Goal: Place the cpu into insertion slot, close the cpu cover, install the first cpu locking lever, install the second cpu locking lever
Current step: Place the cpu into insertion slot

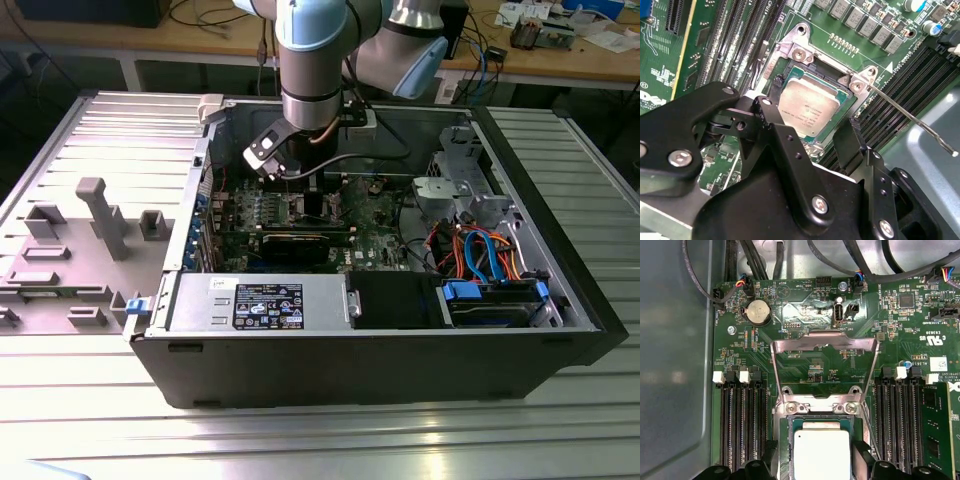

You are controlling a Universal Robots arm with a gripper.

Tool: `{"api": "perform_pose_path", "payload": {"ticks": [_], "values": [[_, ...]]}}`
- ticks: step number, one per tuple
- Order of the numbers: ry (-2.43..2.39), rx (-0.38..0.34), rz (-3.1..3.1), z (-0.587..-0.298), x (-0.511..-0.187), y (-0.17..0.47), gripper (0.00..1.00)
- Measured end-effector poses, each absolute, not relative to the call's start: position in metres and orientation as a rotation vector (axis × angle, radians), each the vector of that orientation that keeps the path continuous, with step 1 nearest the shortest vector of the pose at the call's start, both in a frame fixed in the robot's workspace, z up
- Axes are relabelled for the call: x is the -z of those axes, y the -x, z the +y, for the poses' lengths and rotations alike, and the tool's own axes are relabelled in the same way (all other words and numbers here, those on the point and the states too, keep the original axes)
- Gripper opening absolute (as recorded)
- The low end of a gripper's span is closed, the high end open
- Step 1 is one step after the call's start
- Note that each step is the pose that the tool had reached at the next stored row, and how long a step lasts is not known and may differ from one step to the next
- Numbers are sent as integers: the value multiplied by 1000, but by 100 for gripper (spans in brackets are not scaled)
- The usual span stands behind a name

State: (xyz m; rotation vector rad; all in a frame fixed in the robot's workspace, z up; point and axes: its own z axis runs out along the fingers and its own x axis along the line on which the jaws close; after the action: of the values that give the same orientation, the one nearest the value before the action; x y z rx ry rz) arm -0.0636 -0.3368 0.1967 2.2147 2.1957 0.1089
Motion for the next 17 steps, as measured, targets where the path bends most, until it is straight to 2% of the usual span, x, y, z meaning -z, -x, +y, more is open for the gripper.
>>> {"api": "perform_pose_path", "payload": {"ticks": [13, 17], "values": [[-2214, -107, 2195, -337, -197, 63, 68], [-2203, -84, 2186, -337, -197, 63, 68]]}}
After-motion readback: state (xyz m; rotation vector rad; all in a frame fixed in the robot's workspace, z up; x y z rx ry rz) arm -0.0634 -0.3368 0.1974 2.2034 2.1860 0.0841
